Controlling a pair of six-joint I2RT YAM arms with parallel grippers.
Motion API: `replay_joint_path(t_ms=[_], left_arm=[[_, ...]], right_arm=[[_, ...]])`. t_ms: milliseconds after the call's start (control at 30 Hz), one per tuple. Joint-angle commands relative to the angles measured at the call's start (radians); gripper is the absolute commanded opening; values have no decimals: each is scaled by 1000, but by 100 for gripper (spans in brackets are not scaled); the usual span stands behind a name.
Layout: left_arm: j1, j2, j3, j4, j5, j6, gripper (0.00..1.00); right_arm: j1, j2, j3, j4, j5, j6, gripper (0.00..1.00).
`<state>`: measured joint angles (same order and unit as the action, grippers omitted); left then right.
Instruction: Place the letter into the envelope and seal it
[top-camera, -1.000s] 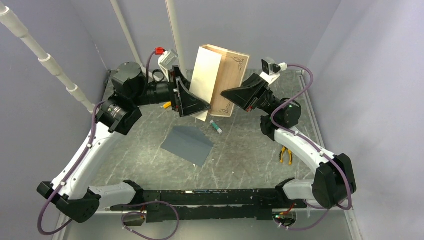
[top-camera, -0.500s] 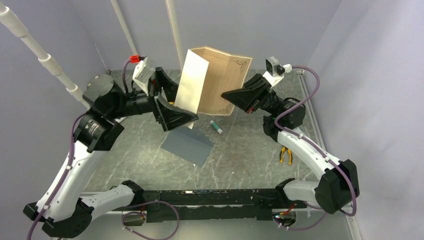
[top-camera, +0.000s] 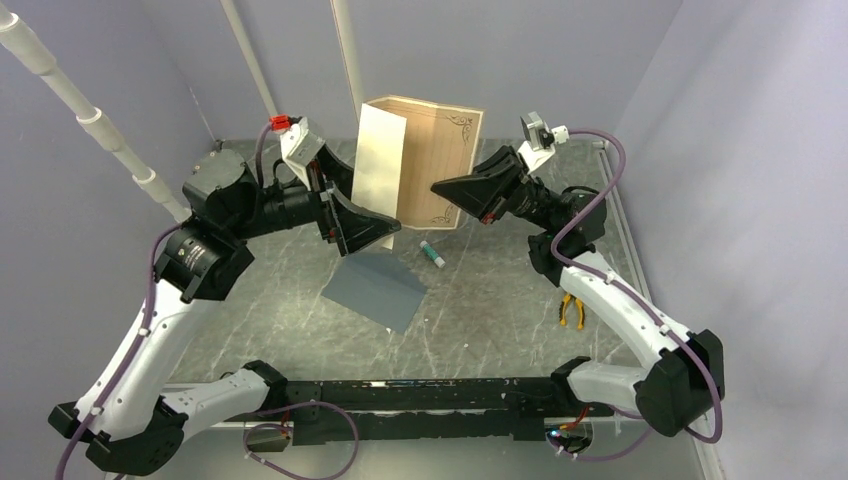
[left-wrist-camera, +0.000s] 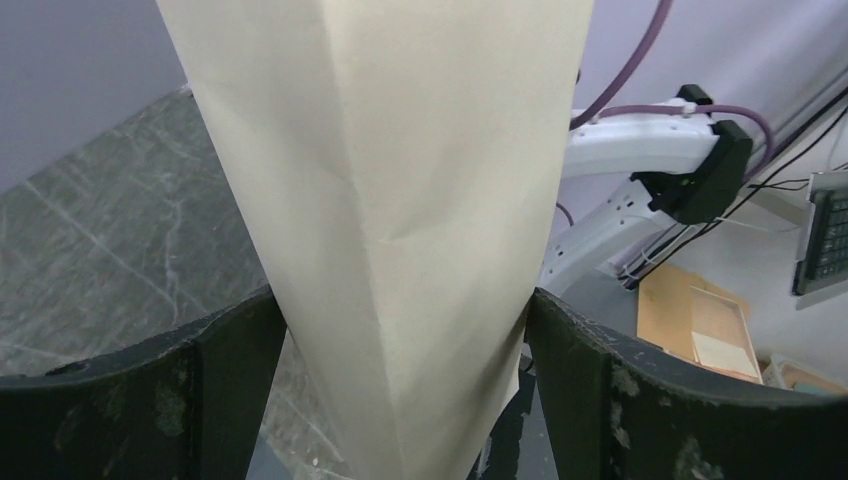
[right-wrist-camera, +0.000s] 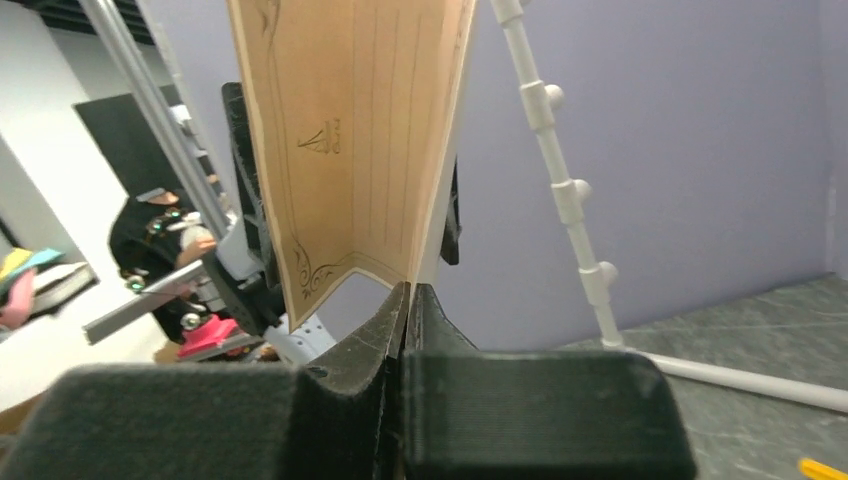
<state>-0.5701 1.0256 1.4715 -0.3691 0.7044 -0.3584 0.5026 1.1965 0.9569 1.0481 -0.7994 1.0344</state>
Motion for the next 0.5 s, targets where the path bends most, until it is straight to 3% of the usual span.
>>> replay_joint_path(t_ms=[0,267,467], left_arm=[[-2,-17,-13,0,-48,50,93],[-2,-73,-121,137,47,108,93],[-2,-87,-157,234,201,96,93]], right_arm=[[8,-34,73,-163,22,-187,0],[10,-11,86,-178,5,-212,0],[10,13,90,-201,-28,-254,0]])
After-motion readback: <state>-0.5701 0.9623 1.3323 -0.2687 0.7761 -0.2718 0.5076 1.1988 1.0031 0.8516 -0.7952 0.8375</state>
